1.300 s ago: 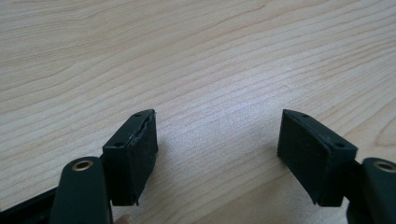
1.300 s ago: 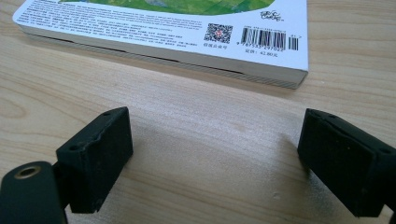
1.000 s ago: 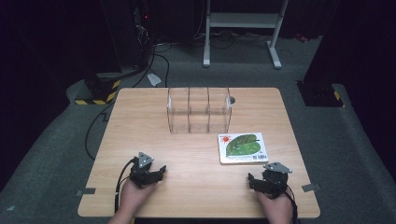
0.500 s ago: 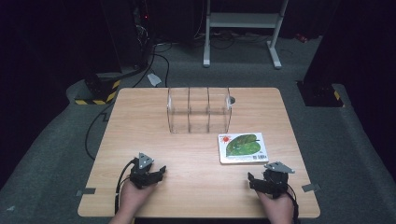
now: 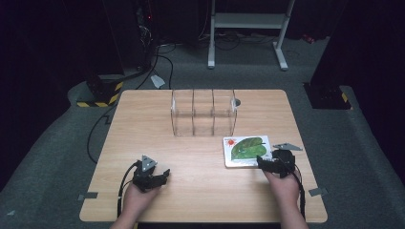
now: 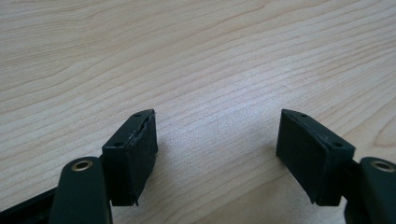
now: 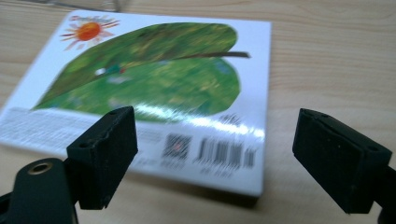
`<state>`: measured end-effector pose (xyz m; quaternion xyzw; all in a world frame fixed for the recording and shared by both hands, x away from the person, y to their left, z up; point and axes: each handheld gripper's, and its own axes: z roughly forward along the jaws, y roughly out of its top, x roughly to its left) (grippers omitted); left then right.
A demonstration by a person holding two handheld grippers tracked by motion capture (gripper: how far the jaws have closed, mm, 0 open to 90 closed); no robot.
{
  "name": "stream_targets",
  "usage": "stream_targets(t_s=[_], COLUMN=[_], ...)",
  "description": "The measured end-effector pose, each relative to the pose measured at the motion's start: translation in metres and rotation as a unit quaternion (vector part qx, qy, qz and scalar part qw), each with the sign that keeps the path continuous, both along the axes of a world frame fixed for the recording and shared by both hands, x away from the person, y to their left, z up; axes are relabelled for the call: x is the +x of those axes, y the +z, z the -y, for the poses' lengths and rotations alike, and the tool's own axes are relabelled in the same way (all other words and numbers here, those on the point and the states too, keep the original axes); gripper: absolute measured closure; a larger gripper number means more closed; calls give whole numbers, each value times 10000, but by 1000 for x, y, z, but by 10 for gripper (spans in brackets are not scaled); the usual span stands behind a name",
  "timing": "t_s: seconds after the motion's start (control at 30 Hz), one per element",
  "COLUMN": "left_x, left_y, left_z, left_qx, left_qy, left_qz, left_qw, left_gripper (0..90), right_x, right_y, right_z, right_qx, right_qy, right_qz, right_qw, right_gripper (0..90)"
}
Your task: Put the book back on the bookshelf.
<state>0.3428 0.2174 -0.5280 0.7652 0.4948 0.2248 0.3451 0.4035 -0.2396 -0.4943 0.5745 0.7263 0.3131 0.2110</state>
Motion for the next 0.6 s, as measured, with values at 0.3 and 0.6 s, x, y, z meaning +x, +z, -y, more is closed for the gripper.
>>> stream_targets(t_s=[0.3,0.6], left_x=[1,1], left_y=[0,0], left_z=[-1,-1], left_qx=[-5,-3], left_qy=[27,24], left_qz=[-10,-13], left_qw=[10000,10000], left_gripper=[267,263], right_x=[38,27], right_y=[-9,-17], right_z=[6,-9], right_qx=[391,493], right_qy=[-268,69], right_qz=[-282,-369], right_qw=[9985,9981], right_gripper=[146,206])
